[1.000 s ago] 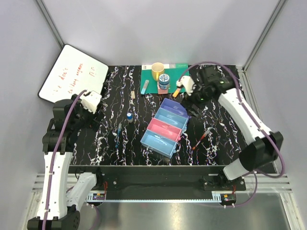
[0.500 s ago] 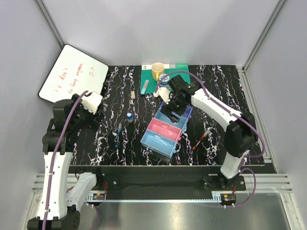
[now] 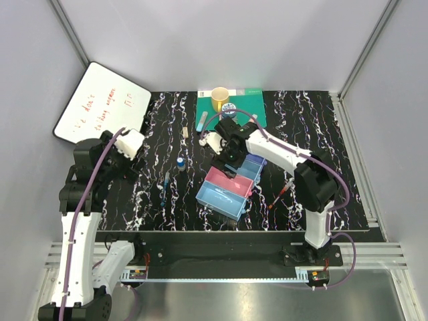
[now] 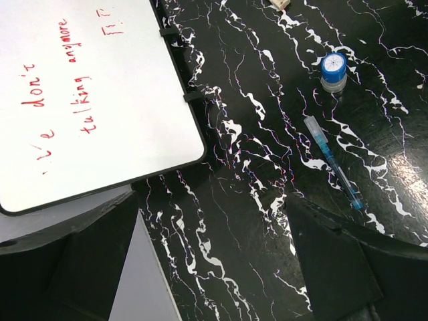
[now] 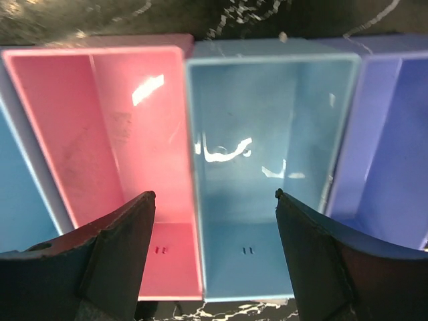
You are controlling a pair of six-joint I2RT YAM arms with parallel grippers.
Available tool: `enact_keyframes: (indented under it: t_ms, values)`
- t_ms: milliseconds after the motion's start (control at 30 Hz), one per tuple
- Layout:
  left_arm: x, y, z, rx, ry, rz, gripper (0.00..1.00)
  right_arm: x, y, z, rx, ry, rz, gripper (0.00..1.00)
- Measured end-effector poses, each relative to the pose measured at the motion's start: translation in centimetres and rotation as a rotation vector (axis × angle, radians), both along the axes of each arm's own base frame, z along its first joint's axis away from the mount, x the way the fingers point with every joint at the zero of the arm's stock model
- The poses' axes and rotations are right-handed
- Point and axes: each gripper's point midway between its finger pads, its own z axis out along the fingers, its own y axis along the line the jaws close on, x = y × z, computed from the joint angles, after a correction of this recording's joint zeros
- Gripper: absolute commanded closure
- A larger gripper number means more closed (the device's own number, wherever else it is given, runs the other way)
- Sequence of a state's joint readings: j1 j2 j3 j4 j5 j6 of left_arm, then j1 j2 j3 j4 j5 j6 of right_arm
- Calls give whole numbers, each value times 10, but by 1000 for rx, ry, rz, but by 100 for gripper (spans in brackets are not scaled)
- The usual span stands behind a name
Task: Sort the stationery into containers
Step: Move the storage box to the center of the board.
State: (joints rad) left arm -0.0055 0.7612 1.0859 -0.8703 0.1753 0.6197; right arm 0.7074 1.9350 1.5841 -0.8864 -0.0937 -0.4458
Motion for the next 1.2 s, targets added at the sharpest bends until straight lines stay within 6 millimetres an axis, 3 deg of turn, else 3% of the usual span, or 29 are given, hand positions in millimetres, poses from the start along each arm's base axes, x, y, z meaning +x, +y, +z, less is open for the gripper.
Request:
enact_keyframes:
  t_ms: [100, 133, 333, 467, 567, 600, 633, 733, 1200]
  values:
    - [0, 0, 1, 4, -3, -3, 1, -3, 6, -1, -5, -10, 11, 25]
    - [0, 0, 1, 5, -3, -3, 1, -2, 7, -3, -9, -13, 11, 33]
    - [-1, 0, 2, 8, -12, -5, 1, 2, 6, -11, -25, -22, -16, 52]
    - [-1, 0, 4, 11, -19, -7, 1, 2, 4, -18, -33, -17, -51, 57]
    - [-2, 1, 5, 16, -24, -10, 1, 1, 4, -21, -31, -8, -75, 72]
    - [-2, 1, 5, 17, -24, -10, 1, 0, 5, -22, -30, -4, -84, 84]
    - [-2, 1, 5, 21, -27, -12, 1, 0, 5, -23, -29, -3, -94, 90]
    - [-2, 1, 6, 28, -29, -17, 1, 1, 5, -24, -34, -14, -127, 99]
    - [3, 2, 1, 65, -12, -39, 1, 5, 0, -23, -50, -77, -351, 100]
